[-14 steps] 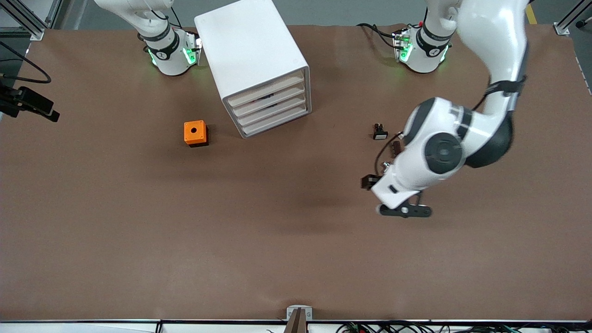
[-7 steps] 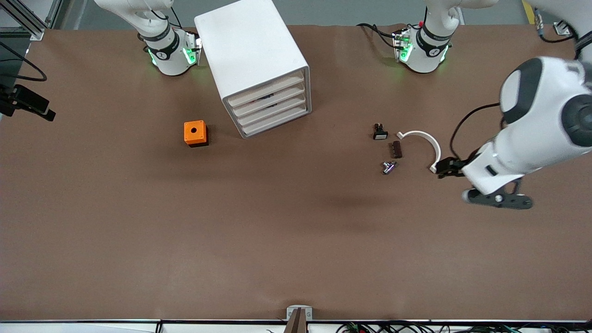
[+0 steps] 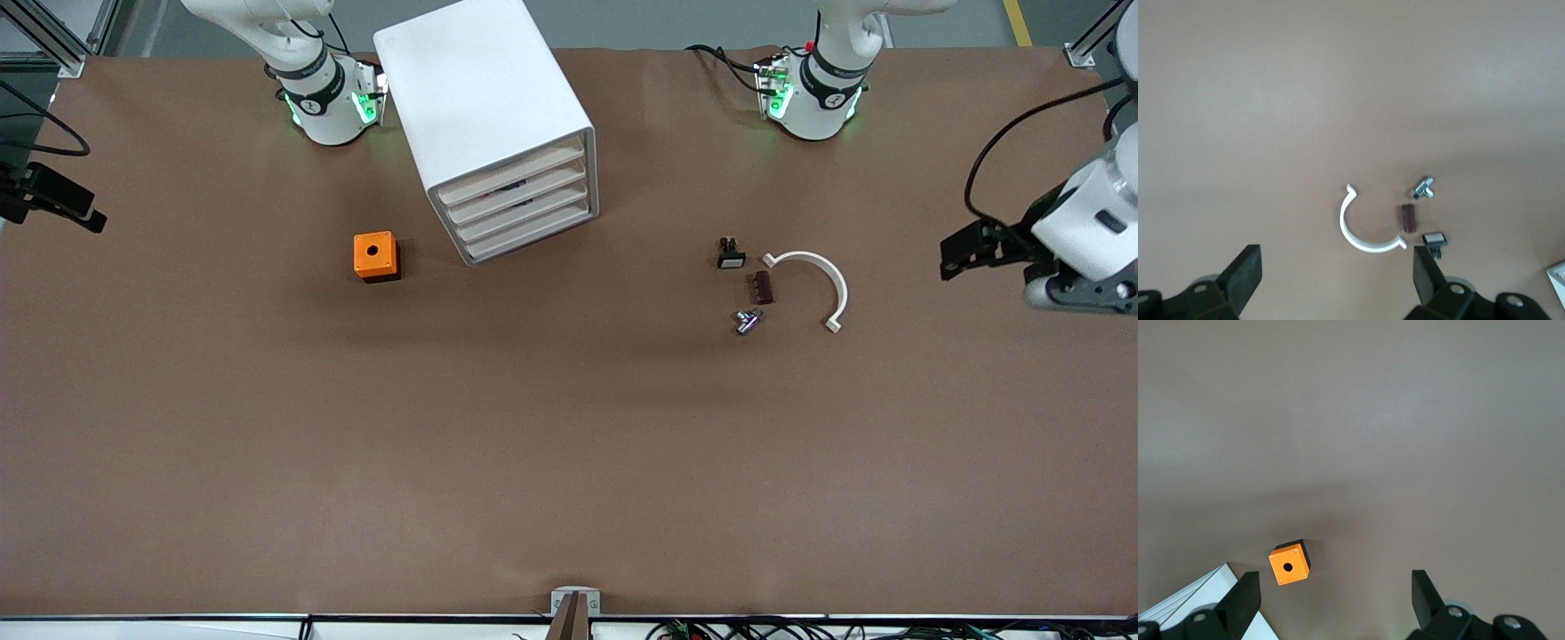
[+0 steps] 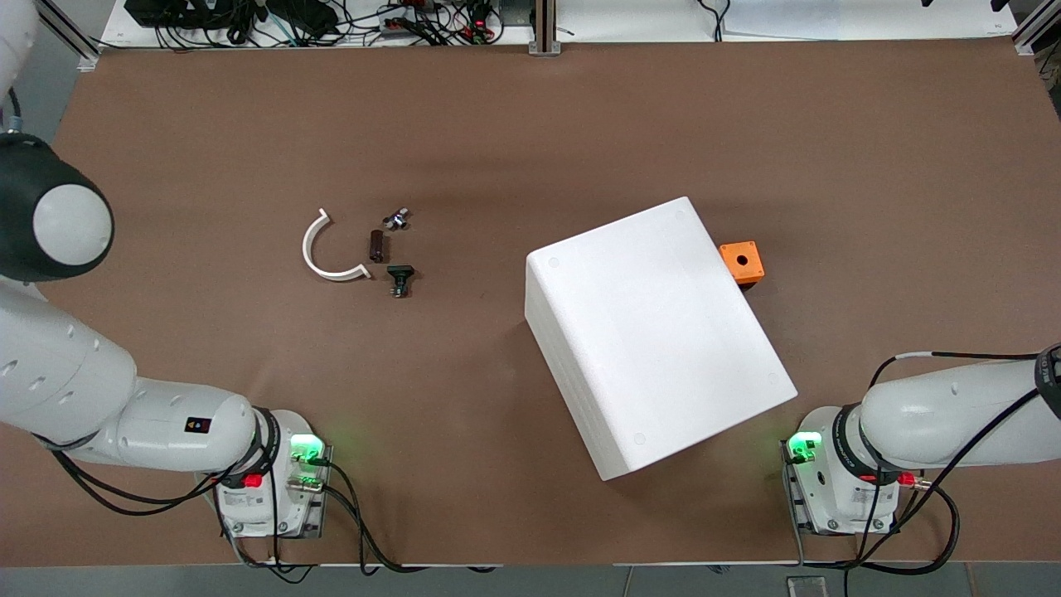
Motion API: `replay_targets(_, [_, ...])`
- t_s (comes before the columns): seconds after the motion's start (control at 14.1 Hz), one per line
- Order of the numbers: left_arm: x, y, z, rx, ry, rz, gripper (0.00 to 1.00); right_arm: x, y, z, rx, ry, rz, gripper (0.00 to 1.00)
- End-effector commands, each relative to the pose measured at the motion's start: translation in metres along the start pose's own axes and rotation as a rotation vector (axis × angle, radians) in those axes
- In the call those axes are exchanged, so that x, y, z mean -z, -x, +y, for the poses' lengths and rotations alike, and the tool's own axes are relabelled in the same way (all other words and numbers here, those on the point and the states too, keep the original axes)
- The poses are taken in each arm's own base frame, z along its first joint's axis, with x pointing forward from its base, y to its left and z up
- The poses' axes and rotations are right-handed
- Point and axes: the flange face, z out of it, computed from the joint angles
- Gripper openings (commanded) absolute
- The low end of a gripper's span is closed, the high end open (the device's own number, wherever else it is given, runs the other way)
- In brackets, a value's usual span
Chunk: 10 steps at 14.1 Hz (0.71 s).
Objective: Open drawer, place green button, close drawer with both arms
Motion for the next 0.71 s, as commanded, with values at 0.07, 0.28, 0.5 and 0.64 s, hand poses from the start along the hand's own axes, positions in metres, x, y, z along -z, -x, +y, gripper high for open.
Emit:
replay_targets(0.07, [0.016, 0.034, -0.007, 0.048, -0.008, -0.008, 1.0, 0.006, 0.003, 0.002, -0.006, 0.018, 0.007, 1.0])
replay_targets(0.28, [0.022, 0.043, 0.001, 0.059, -0.004, -0.002, 1.0, 0.012, 0.003, 0.003, -0.006, 0.017, 0.019, 1.0])
replay_targets(0.5, [0.023, 0.043, 0.0, 0.051, -0.002, -0.001, 1.0, 0.011, 0.002, 0.003, -0.006, 0.017, 0.019, 1.0])
replay_targets(0.64, [0.023, 0.042, -0.001, 0.046, 0.0, 0.001, 1.0, 0.012, 0.003, 0.003, -0.006, 0.018, 0.019, 1.0])
